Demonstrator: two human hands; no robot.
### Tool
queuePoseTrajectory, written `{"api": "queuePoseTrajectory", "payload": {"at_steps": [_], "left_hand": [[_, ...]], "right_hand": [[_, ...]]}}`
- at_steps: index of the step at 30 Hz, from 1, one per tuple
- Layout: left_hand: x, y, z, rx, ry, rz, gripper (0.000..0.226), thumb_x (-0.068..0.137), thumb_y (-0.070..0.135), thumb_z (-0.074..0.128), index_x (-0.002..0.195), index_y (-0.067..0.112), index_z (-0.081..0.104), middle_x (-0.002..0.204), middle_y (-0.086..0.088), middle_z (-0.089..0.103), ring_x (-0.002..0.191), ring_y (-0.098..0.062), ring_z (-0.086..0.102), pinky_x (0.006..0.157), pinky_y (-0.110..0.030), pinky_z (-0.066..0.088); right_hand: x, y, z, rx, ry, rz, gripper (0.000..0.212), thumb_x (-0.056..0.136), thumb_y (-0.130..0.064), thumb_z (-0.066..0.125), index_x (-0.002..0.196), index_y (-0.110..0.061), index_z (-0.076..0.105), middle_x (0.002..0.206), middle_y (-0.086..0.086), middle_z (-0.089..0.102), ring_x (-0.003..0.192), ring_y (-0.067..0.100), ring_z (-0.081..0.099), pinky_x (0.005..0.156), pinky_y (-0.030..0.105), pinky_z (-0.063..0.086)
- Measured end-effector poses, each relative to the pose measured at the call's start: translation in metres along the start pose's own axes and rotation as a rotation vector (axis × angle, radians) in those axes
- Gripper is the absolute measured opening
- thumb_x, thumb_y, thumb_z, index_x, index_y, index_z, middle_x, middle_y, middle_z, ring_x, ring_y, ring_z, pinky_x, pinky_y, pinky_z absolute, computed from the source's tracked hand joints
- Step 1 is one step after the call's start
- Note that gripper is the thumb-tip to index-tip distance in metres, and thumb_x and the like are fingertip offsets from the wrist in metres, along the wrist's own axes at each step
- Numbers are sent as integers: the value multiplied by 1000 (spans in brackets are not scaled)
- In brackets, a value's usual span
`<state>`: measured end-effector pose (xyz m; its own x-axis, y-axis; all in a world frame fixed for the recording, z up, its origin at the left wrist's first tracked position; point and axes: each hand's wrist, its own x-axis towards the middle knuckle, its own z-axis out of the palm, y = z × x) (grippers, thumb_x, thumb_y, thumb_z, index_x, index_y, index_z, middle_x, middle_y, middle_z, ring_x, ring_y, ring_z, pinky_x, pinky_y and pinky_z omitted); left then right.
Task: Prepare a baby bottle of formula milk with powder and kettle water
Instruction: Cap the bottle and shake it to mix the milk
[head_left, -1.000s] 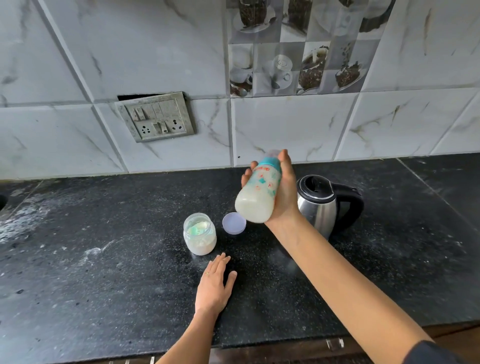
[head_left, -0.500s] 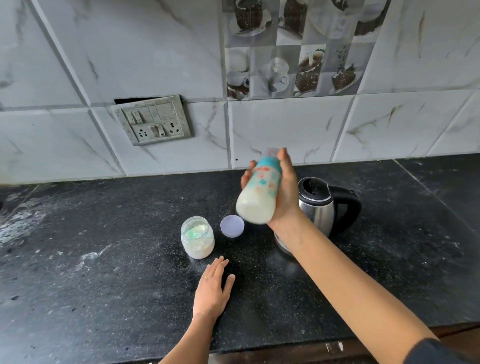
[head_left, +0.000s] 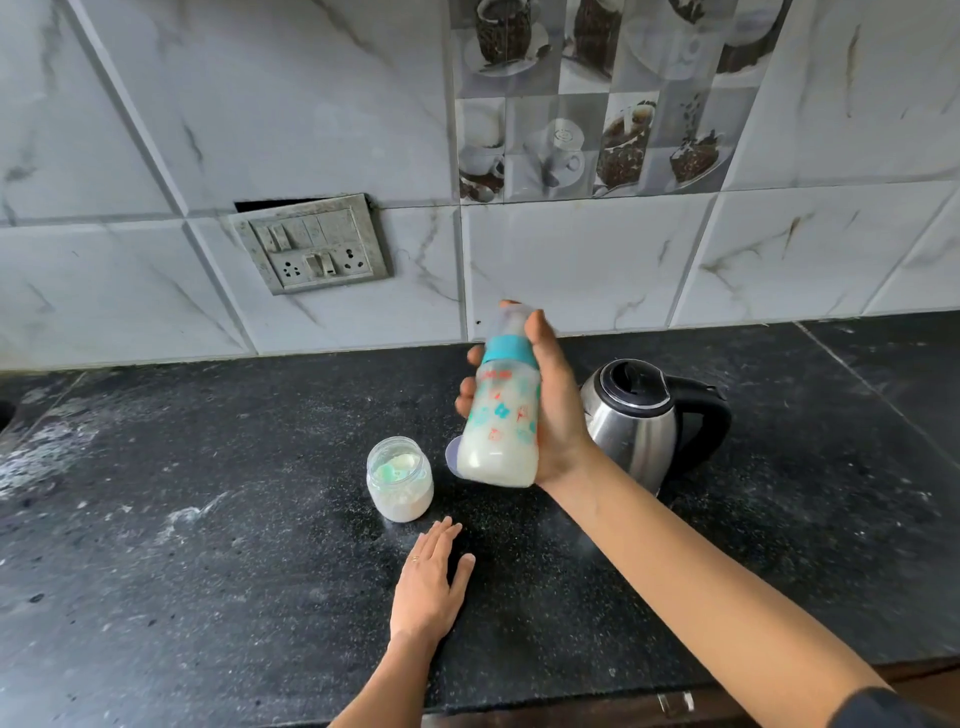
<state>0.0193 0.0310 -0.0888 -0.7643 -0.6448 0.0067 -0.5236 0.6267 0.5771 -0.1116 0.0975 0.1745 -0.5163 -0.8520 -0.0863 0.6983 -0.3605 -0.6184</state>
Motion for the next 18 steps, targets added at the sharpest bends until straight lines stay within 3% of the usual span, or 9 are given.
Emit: {"api": "queuePoseTrajectory", "payload": {"at_steps": [5, 11, 15, 18], "left_hand": [[0, -2, 1, 2, -1, 7, 49, 97, 47, 41, 143, 30, 36, 152, 16, 25, 143, -6, 17, 115, -18, 6], [-1, 0, 1, 5, 9, 19, 49, 96, 47, 41, 142, 29, 37, 152, 16, 26, 143, -5, 18, 114, -16, 4], [-1, 0, 0, 3, 22, 27, 48, 97, 46, 42, 142, 28, 37, 152, 15, 27, 143, -5, 18, 113, -16, 4], [-1, 0, 0, 2, 15, 19, 49, 97, 46, 42, 142, 29, 37, 153, 13, 27, 143, -5, 18, 114, -17, 6]], "right_hand": [[19, -7, -13, 250, 141, 78, 55, 89, -57, 51, 75, -5, 62, 68, 5, 60, 54, 18, 62, 52, 25, 56], [22, 4, -27, 488, 354, 276, 49, 89, -48, 58, 90, 1, 59, 70, 14, 64, 50, 28, 65, 41, 30, 53], [21, 6, -30, 494, 391, 303, 48, 90, -46, 58, 92, 1, 60, 72, 15, 65, 57, 27, 65, 40, 30, 53], [19, 1, -26, 418, 376, 279, 49, 90, -49, 57, 89, 0, 59, 69, 14, 63, 48, 27, 65, 41, 30, 54]]}}
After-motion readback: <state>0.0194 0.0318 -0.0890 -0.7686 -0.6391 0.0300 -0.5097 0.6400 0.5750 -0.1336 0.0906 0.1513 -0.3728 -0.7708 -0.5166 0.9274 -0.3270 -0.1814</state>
